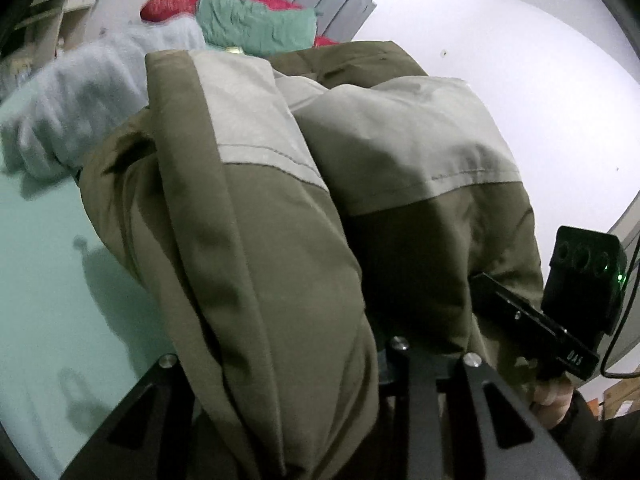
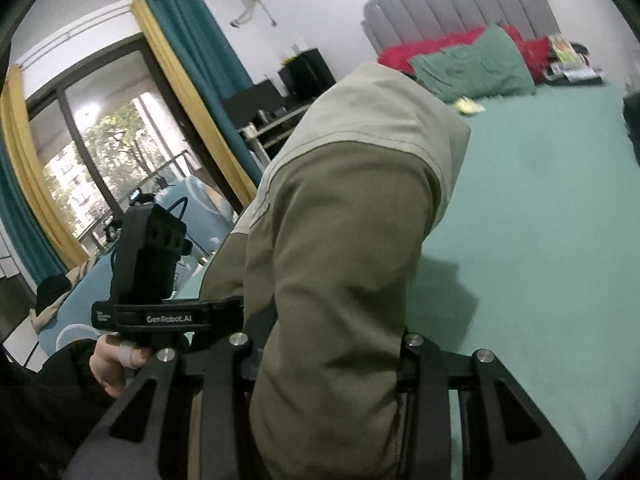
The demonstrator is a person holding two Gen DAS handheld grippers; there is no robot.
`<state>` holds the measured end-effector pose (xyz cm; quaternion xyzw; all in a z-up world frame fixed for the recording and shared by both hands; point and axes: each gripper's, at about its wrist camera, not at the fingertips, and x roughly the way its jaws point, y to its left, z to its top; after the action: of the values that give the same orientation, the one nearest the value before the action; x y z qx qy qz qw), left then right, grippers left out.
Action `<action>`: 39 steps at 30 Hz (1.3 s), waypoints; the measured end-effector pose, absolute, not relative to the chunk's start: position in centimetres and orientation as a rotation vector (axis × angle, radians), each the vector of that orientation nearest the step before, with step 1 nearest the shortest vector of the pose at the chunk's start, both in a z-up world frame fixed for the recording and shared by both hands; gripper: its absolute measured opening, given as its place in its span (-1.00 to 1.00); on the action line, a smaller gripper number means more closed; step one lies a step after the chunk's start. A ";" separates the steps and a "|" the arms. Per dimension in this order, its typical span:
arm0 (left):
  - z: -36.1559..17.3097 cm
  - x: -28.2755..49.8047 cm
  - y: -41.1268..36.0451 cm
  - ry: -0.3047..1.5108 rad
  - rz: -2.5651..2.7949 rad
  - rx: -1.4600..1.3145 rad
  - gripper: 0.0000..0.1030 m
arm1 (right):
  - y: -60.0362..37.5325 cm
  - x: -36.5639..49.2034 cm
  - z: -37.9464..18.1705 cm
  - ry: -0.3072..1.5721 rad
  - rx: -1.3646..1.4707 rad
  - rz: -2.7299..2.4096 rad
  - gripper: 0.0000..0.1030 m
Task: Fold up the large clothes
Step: 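Grasp the folded jacket with both tools and lift it off the bed, then carry the folded jacket to the bed corner with both tools and release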
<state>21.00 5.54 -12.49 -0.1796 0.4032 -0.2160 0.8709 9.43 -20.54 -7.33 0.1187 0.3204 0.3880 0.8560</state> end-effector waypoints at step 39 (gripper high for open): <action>-17.5 17.3 43.6 0.902 0.350 -0.413 0.64 | 13.6 19.1 -18.7 1.015 0.347 0.787 0.64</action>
<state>17.30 43.64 -17.47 -0.1970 0.4305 0.1671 0.8649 19.08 13.55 -18.71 0.1608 0.4710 0.3651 0.7868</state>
